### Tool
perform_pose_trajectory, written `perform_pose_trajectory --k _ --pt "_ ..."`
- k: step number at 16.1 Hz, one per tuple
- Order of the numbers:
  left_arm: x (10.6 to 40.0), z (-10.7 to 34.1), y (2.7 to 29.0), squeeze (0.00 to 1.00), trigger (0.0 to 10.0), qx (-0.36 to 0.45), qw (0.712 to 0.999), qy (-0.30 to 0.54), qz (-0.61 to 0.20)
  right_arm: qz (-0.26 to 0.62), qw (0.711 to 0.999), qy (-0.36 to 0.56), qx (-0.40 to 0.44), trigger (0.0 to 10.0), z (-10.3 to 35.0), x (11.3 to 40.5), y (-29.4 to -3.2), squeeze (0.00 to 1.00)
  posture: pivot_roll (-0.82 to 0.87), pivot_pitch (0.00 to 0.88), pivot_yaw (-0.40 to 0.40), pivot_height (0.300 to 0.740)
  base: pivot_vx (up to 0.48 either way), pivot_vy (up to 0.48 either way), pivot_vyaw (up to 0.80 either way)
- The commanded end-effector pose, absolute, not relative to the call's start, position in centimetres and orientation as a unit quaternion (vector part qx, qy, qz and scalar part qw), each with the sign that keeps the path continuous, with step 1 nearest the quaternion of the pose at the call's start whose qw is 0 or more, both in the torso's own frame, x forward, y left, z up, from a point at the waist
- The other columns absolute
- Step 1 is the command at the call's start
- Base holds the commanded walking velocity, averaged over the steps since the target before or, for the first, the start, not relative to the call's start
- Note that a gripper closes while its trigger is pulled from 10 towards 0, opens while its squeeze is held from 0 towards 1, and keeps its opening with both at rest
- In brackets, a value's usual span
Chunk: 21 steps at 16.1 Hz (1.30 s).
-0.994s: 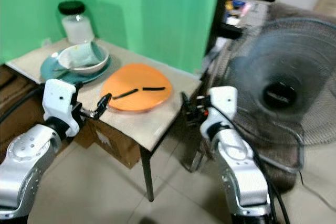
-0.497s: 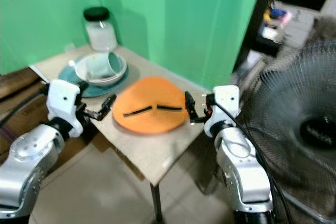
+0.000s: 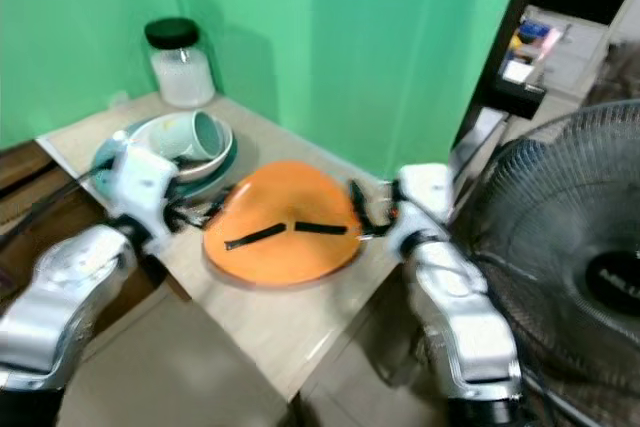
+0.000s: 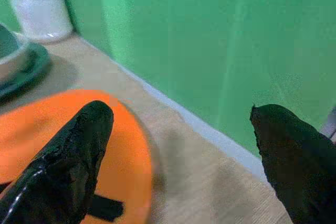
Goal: Setting the table
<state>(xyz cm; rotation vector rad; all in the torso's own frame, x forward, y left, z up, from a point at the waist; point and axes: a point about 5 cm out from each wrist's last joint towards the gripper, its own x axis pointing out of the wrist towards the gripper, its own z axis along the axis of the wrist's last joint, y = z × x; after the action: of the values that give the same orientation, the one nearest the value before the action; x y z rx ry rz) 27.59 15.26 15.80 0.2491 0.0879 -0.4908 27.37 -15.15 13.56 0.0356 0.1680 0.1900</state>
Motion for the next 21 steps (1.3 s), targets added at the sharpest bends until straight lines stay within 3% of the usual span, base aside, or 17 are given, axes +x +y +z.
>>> perform_pose_trajectory --k 1,4,21 --pt "27.8 15.2 15.7 0.00 10.0 0.133 0.954 0.059 -0.260 0.114 0.989 0.091 0.025 10.0 13.7 27.7 -14.6 0.00 0.12 0.000 -0.001 0.740 0.000 0.000 0.00" --pt "27.6 13.3 16.4 0.00 10.0 0.172 0.931 0.101 -0.306 0.142 0.984 0.104 0.021 10.0 13.4 28.1 -14.7 0.00 0.12 0.000 -0.004 0.740 0.000 0.000 0.00" --pt "29.0 7.5 18.6 0.00 10.0 0.183 0.907 0.182 -0.332 0.175 0.972 0.158 -0.002 10.0 12.0 29.0 -14.9 0.00 0.12 0.000 -0.005 0.740 0.000 0.000 0.00"
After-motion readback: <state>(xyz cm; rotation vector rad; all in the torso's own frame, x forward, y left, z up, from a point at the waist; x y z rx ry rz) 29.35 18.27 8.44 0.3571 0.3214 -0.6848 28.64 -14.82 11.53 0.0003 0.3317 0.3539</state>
